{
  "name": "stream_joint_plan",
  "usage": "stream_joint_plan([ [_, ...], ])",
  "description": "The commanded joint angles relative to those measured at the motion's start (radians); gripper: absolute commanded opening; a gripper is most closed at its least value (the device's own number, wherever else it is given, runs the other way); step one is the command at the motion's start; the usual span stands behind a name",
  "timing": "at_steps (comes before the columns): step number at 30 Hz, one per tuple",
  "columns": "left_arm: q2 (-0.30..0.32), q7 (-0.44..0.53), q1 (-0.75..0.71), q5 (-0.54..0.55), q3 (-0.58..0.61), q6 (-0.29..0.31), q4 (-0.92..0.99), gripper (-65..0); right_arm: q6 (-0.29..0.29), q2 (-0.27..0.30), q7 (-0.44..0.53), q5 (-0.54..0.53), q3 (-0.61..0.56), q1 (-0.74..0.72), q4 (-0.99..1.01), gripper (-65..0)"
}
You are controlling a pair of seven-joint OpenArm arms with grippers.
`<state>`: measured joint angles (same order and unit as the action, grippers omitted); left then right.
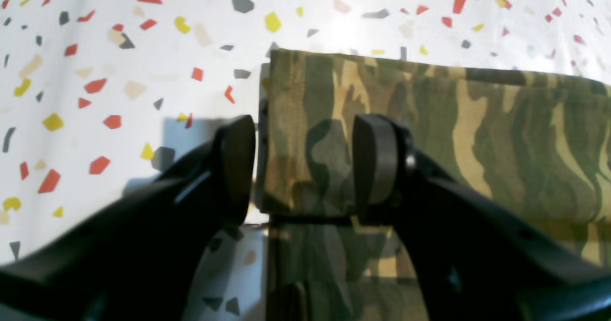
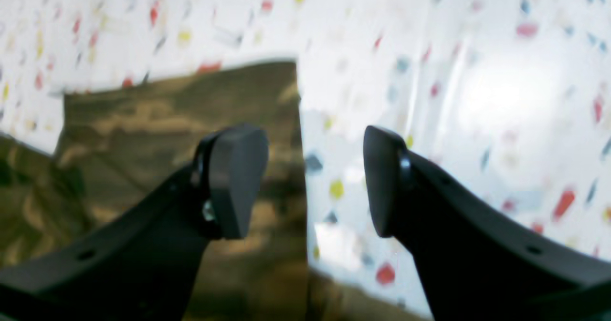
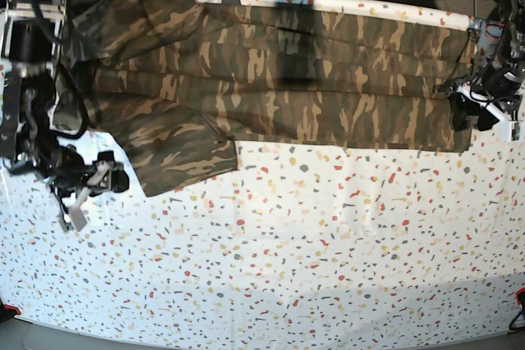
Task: Fold the T-shirt properly
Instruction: 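Release the hem and move the right gripper to the folded sleeve edge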
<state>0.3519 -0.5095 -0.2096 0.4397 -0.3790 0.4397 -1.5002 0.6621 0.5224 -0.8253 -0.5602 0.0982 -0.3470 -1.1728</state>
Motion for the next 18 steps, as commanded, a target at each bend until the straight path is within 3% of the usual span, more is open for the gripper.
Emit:
stream_joint_plan([
  [1, 0.017, 0.023, 0.01, 0.01, -0.006, -0.003, -0.019, -33.0, 0.003, 0.018, 0.0, -0.016, -0.019, -0.061, 0.024, -29.2],
  [7, 0.016, 0.024, 0.01, 0.01, -0.006, -0.003, -0.019, -33.0, 0.003, 0.012, -0.093, -0.023, -0.177, -0.231, 0.253, -29.2],
  [10, 0.016, 0.024, 0.01, 0.01, -0.006, -0.003, -0.019, -33.0, 0.005, -0.017, -0.146, -0.023, -0.23, -0.274, 0.342, -29.2],
  [14, 0.017, 0.023, 0.01, 0.006, -0.006, -0.003, -0.019, -33.0, 0.007, -0.067, -0.144, -0.01, -0.262, -0.287, 0.4, -29.2],
  [18, 0.017, 0.023, 0.01, 0.006, -0.006, -0.003, -0.019, -33.0, 0.007, -0.114, -0.141, 0.078, -0.263, -0.287, 0.403, -29.8],
])
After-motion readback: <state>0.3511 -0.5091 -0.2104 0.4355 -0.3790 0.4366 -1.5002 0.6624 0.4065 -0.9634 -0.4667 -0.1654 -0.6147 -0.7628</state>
